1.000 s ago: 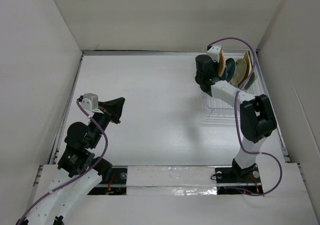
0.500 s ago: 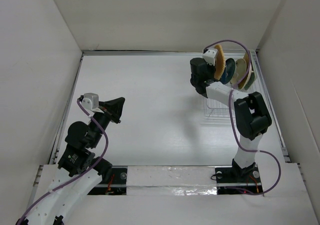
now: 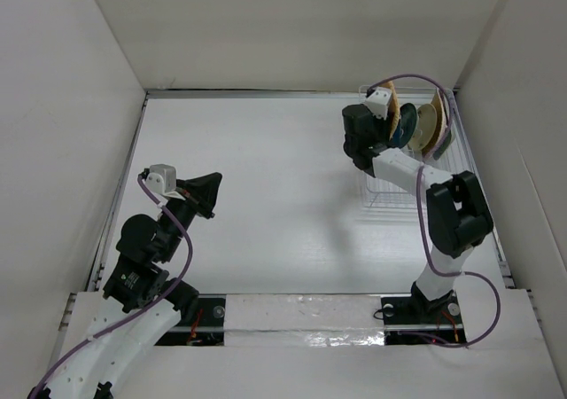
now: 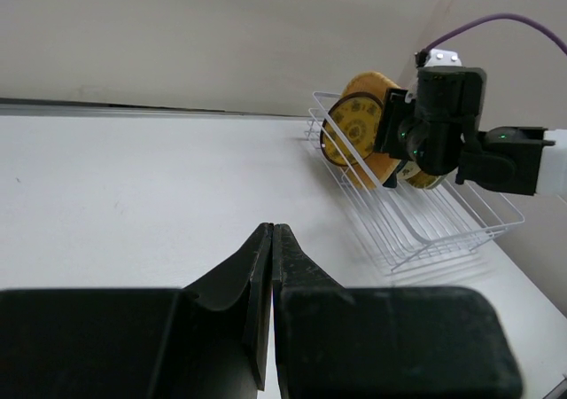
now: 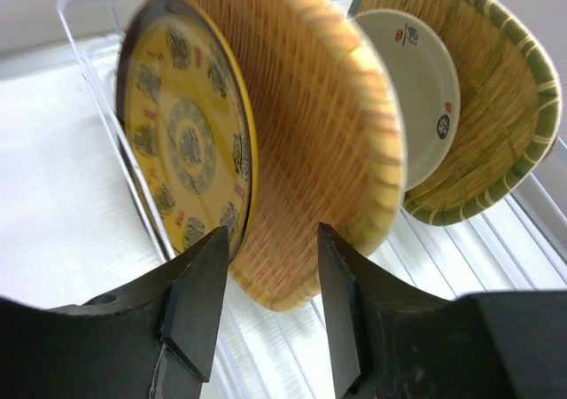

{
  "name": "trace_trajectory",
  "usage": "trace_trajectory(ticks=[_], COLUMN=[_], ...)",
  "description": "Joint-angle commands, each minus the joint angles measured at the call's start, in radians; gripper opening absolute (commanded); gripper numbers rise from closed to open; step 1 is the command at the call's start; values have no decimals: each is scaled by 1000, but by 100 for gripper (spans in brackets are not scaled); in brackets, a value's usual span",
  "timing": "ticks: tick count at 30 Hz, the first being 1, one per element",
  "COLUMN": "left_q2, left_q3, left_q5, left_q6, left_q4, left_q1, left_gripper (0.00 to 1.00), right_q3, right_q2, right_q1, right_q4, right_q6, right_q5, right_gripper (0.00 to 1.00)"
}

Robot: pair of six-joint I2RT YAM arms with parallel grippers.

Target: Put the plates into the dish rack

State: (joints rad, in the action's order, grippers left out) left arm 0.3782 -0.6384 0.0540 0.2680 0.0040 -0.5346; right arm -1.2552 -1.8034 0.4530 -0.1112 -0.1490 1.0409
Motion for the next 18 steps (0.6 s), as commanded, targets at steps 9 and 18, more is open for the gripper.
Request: trace_trajectory(ticks=[9, 18], left_q2=[11, 2], left_q3=[-18, -9], left_q5=[15, 1], left_q6=[-12, -13], left_q4=[33, 60], left_q1=[5, 5], left_gripper=[13, 47], right_q3=[92, 387], right_q2=[364, 662], right_q1=[71, 370], right_q4=[-53, -246], right_q6=[-95, -75], right_q5=[-314, -541], right_gripper=[80, 100])
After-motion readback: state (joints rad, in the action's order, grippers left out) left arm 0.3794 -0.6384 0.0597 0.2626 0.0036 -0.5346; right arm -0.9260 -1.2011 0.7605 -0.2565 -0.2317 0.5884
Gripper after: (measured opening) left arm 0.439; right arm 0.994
